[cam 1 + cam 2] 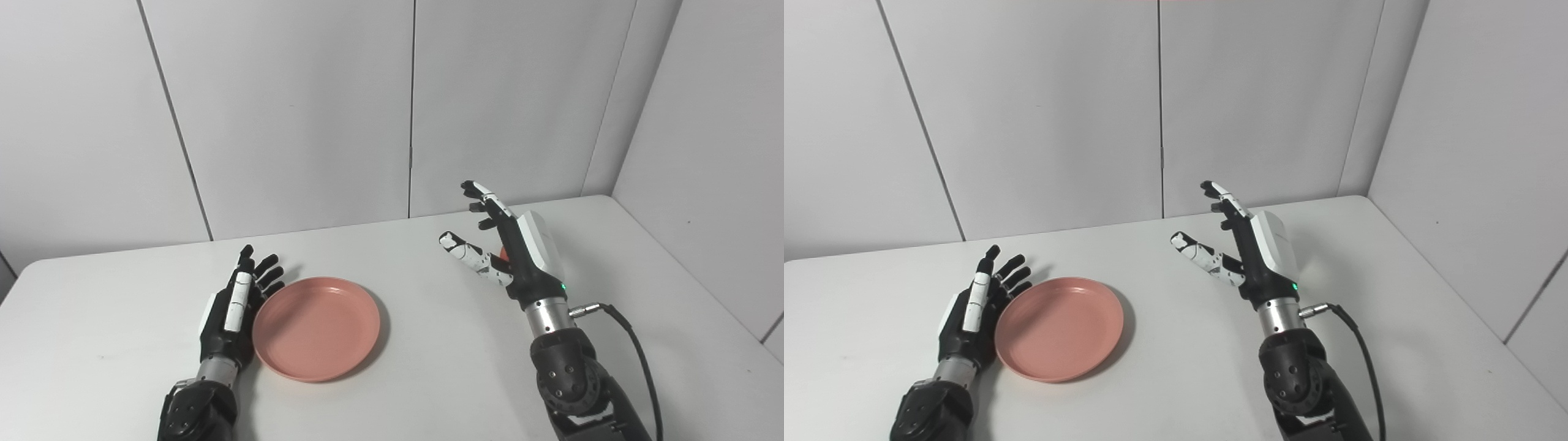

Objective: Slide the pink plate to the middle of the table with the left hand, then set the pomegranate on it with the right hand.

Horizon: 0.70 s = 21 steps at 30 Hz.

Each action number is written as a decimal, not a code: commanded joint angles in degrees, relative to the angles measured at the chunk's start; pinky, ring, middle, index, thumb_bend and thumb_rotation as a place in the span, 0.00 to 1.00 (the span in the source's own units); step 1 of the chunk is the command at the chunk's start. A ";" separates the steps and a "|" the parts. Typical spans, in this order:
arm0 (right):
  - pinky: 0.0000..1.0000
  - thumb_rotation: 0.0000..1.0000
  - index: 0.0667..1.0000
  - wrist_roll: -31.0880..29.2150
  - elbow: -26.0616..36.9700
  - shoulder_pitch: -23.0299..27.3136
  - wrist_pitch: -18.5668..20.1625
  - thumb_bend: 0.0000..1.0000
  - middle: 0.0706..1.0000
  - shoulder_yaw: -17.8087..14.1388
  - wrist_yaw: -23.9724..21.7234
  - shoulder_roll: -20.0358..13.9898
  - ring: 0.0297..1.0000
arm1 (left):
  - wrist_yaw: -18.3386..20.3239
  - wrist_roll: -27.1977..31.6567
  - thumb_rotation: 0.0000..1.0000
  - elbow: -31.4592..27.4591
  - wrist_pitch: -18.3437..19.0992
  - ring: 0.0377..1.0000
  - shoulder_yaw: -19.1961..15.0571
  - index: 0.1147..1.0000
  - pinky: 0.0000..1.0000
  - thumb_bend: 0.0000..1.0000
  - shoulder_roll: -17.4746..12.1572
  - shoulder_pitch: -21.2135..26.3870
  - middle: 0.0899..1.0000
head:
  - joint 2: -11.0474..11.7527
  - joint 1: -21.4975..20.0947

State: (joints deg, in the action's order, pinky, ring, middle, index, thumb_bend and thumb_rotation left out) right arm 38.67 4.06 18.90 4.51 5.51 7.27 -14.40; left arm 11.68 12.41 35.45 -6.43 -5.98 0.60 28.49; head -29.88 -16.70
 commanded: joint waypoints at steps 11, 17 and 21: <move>0.81 0.88 0.77 13.81 -6.02 6.71 -1.81 0.83 0.85 4.08 3.60 -7.66 0.83 | 0.40 -0.02 0.80 0.67 0.85 0.84 0.57 1.00 0.82 0.83 -0.59 -1.60 0.84 | -0.07 0.25; 0.77 0.89 0.75 18.05 -11.07 9.11 -0.75 0.82 0.81 5.45 4.63 -9.34 0.80 | 0.37 0.19 0.79 -0.04 1.35 0.84 0.66 1.00 0.83 0.82 -0.61 -2.03 0.84 | -0.22 0.46; 0.76 0.90 0.75 20.29 -15.49 11.04 0.24 0.83 0.79 6.20 5.15 -10.44 0.77 | 0.64 0.31 0.80 0.01 1.24 0.85 0.75 1.00 0.83 0.82 -0.57 -2.00 0.85 | -0.17 0.68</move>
State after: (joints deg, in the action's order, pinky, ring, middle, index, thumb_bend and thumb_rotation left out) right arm 58.21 -11.29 26.34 3.72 12.18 10.45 -23.27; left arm 11.96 12.35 34.51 -6.07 -5.37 0.24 28.02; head -30.06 -16.26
